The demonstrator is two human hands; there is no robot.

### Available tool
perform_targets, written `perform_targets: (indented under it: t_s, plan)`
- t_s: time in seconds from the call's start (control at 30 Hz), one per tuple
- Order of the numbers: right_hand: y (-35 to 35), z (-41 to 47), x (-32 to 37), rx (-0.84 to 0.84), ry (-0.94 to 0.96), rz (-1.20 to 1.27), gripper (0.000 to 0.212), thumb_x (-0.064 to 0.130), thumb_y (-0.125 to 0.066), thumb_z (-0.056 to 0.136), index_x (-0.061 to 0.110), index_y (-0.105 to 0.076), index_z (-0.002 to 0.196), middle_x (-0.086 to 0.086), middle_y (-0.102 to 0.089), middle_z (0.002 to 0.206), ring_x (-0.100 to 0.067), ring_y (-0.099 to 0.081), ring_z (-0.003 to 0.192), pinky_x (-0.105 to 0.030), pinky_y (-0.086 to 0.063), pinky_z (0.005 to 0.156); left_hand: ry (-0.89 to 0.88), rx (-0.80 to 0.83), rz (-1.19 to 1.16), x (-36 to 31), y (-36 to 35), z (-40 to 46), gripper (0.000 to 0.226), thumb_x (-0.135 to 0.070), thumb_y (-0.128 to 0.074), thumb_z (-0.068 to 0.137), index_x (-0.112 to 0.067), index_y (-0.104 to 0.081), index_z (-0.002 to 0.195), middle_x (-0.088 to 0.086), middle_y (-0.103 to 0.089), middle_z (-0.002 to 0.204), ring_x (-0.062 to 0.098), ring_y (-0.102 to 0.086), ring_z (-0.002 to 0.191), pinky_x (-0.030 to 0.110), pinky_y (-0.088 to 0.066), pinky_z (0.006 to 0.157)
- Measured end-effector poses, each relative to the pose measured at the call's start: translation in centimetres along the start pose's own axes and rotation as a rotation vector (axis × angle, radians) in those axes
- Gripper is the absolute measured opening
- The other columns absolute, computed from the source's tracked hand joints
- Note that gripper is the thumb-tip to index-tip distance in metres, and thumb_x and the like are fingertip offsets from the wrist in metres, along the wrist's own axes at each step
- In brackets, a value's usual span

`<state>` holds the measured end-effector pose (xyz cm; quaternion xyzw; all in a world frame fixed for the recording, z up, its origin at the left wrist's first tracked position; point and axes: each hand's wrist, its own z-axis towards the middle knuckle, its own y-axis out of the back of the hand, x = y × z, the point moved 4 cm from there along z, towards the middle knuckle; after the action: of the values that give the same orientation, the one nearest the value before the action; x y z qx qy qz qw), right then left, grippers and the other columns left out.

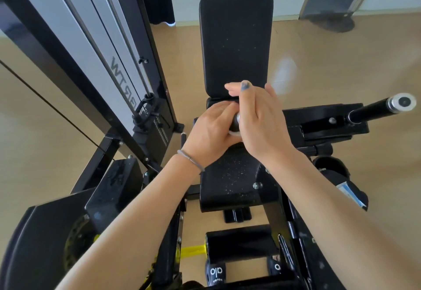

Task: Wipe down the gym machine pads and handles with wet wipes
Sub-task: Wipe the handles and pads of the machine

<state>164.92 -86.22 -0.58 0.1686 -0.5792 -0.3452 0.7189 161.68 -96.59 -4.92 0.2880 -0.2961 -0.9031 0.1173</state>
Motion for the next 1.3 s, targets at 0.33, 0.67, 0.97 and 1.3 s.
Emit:
perform_targets:
  t_s: [0.33, 0.67, 0.97, 1.3]
  plan:
    - [-0.1, -0.3, 0.3, -0.002, -0.057, 0.044, 0.061, 0.034, -0.011, 0.107, 0.020, -0.066, 0.128, 0.008, -0.071, 0.110, 0.007, -0.049, 0.113, -0.030, -0.007, 0.125, 1.177, -0.132, -0.538, 8.7, -1.1, -7.6, 0.033, -0.044, -0.033, 0.106, -0.034, -0.064, 0.106, -0.001, -0.072, 0.103, 0.019, -0.066, 0.102, 0.032, -0.050, 0.094]
    - [0.0, -0.6, 1.0, -0.024, -0.091, 0.085, 0.056, 0.031, -0.014, 0.108, 0.018, -0.067, 0.123, 0.008, -0.069, 0.102, 0.032, -0.039, 0.100, -0.033, -0.012, 0.124, 1.189, -0.063, -0.264, 8.3, -2.1, -11.3, 0.035, -0.022, -0.042, 0.103, 0.003, -0.049, 0.127, 0.002, -0.053, 0.105, 0.012, -0.050, 0.087, 0.031, -0.044, 0.079]
    - [0.2, -0.6, 1.6, -0.054, -0.126, 0.114, 0.058, 0.033, -0.016, 0.104, 0.017, -0.070, 0.118, 0.025, -0.060, 0.100, 0.034, -0.040, 0.090, -0.044, -0.026, 0.119, 0.905, -0.096, -0.169, 6.5, 1.0, -4.3, 0.022, -0.024, -0.044, 0.105, -0.013, -0.040, 0.085, -0.001, -0.046, 0.082, 0.011, -0.042, 0.069, 0.015, -0.037, 0.059]
    - [0.1, -0.6, 1.2, -0.077, -0.099, 0.094, 0.056, 0.029, -0.017, 0.105, 0.015, -0.069, 0.119, 0.016, -0.062, 0.102, 0.037, -0.036, 0.093, -0.048, -0.028, 0.117, 1.186, -0.180, -0.383, 8.6, -2.8, -10.6, 0.023, -0.025, -0.036, 0.107, -0.009, -0.049, 0.097, -0.003, -0.055, 0.089, 0.013, -0.049, 0.077, 0.026, -0.037, 0.065]
